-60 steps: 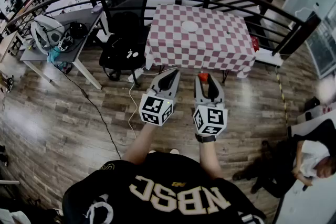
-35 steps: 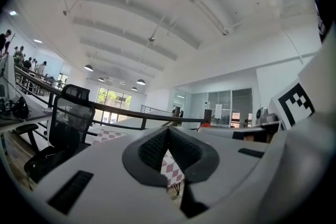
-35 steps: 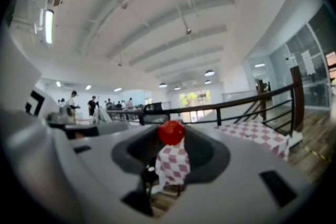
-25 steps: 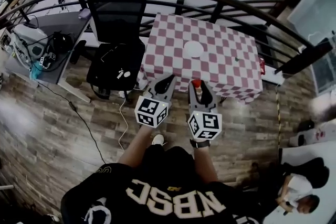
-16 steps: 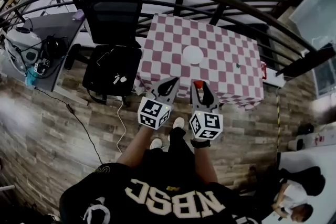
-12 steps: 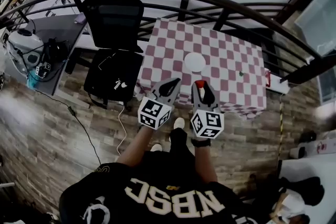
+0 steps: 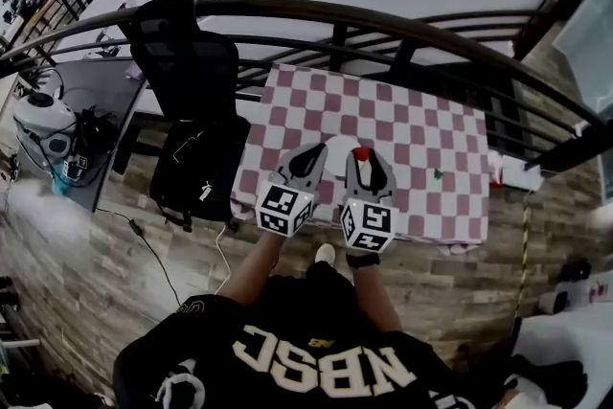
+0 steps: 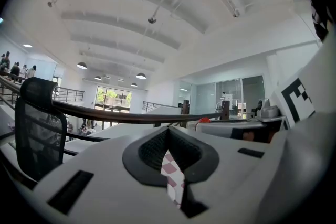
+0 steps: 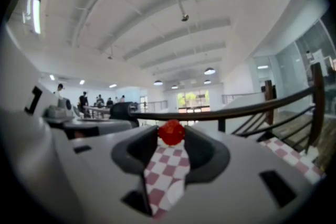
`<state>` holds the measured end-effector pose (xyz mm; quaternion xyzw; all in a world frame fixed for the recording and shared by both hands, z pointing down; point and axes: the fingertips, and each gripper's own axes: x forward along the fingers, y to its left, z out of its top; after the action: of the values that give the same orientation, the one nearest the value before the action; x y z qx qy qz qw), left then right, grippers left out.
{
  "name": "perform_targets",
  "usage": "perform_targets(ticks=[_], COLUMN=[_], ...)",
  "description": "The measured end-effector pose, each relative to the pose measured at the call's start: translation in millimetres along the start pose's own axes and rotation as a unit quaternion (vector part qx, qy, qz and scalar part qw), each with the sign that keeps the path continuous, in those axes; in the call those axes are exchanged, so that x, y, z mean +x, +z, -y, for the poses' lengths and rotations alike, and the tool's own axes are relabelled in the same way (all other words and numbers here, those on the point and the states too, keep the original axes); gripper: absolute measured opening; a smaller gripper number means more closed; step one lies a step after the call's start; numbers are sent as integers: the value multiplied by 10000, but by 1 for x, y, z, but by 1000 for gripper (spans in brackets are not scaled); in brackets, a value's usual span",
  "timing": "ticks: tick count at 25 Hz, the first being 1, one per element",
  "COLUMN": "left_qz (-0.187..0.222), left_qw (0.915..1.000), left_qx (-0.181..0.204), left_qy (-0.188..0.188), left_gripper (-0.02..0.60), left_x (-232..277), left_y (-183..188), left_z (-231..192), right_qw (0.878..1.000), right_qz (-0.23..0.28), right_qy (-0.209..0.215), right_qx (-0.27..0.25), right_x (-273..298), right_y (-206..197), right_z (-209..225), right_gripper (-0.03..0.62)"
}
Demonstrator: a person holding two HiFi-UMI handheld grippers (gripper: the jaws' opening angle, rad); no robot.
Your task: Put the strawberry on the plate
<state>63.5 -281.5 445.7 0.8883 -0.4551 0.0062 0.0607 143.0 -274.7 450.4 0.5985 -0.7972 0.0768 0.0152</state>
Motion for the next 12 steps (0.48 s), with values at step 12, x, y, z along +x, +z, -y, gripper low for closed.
perform_targets(ticks=[12], left_qz=[-1008], left_qw=[9945], left_qx=[-296], left_qy=[-29], left_gripper=[15], left_x=[64], left_y=[-84], left_z=[-47], right_qw=[9916], right_qz=[-1218], right_qy=[334], right_qx=[-265], right_x=[67], right_y=[-92], right_z=[77], right_gripper=[163])
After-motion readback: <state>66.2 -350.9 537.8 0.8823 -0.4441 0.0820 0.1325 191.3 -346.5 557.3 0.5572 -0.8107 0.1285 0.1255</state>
